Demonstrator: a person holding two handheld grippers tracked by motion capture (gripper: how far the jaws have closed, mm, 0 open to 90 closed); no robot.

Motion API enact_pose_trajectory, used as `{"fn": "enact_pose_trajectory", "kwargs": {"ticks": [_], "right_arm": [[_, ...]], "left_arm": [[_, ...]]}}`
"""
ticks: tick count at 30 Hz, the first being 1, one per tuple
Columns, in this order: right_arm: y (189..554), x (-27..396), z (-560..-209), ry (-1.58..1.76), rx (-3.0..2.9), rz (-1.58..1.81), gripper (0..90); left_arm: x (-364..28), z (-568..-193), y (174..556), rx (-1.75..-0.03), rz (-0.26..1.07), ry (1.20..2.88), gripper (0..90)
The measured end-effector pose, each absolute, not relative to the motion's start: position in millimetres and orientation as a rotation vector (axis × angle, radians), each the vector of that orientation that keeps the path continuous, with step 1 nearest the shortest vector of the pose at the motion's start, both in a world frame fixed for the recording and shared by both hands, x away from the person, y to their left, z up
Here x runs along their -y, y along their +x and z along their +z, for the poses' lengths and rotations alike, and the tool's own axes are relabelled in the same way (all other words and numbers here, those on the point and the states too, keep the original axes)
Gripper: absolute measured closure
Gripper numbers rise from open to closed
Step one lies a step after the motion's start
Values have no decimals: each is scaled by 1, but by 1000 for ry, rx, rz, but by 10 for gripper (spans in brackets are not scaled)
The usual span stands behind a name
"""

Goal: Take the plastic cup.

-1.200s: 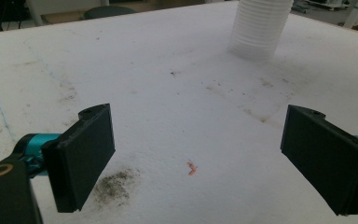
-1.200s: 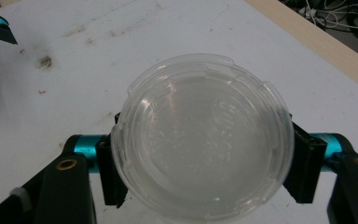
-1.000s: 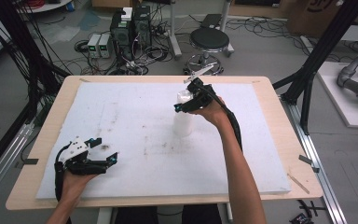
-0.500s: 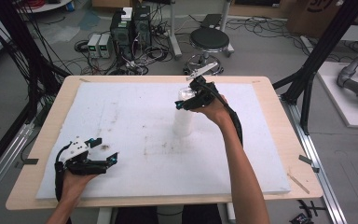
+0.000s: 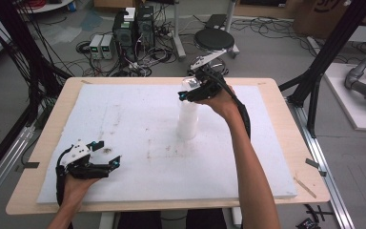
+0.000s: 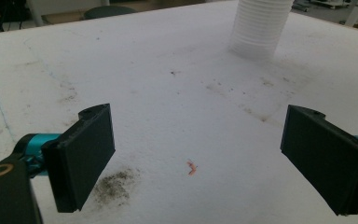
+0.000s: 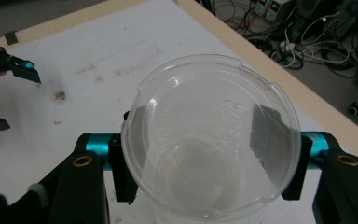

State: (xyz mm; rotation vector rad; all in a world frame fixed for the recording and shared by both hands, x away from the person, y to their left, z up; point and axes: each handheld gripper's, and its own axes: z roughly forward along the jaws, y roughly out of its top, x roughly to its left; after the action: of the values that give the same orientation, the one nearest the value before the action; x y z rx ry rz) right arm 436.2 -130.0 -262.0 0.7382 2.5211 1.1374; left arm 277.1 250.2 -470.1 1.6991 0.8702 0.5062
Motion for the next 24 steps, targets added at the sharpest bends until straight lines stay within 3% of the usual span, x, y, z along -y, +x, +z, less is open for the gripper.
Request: {"fn": "enact_pose_trajectory", "kwargs": {"ticks": [10,24], "right_arm": [[427,136,-216,700,-2465,1153,405],[400,145,-220,674,-2484,1216,405]], "left_arm": [[-250,-470,277,-871,509,1696,96],[-254,-471,280,-878,460,1682,96]]}}
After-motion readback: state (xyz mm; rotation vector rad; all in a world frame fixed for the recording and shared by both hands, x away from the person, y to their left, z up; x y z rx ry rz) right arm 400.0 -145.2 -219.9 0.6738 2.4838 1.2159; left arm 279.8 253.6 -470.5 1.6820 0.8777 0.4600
